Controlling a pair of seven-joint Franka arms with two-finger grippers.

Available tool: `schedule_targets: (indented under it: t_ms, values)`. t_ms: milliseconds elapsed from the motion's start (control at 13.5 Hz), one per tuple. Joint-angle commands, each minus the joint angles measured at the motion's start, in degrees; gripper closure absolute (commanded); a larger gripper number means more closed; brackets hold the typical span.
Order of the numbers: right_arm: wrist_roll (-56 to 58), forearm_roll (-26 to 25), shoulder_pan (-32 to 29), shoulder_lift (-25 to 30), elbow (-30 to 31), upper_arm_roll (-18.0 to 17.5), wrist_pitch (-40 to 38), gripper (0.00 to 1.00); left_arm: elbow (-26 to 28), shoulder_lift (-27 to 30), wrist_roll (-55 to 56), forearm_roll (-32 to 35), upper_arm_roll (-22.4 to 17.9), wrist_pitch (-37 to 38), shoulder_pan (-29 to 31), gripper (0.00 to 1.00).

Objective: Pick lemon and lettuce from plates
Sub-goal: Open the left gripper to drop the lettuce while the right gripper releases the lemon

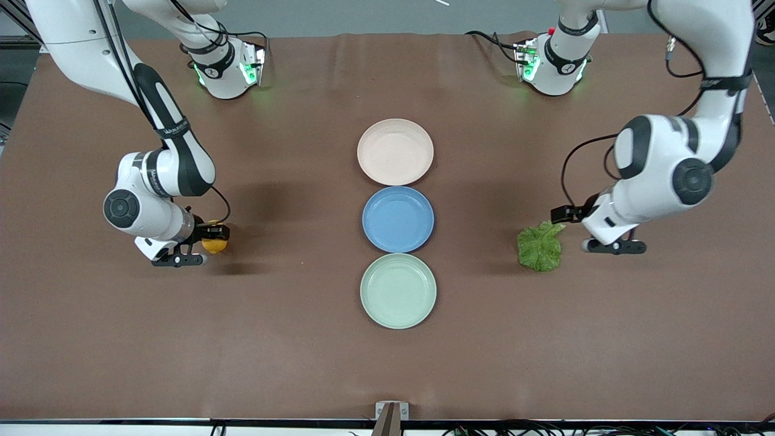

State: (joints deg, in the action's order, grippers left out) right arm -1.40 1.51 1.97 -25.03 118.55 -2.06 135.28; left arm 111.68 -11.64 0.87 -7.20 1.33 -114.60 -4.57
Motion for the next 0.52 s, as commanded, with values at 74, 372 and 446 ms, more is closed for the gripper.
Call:
schedule_targets:
  t_ms: [74,372,446]
  values:
    - [1.48,0.69,-1.35,-0.2,0.02,-0.93,0.95,0.0,-5.05,7.32,-0.79,0.26,0.08,10.77,1.58,0.0]
    - [1.4,0.07,-1.35,1.9,-7.42,-0.93,-7.52,0.0,-16.91,9.0,-0.44,0.26,-0.1,21.32,3.25,0.0]
    - [1.4,-0.1,-1.35,2.26,-11.37,-0.93,-14.1,0.0,-19.63,9.0,-0.61,0.34,-0.36,23.26,3.77,0.0]
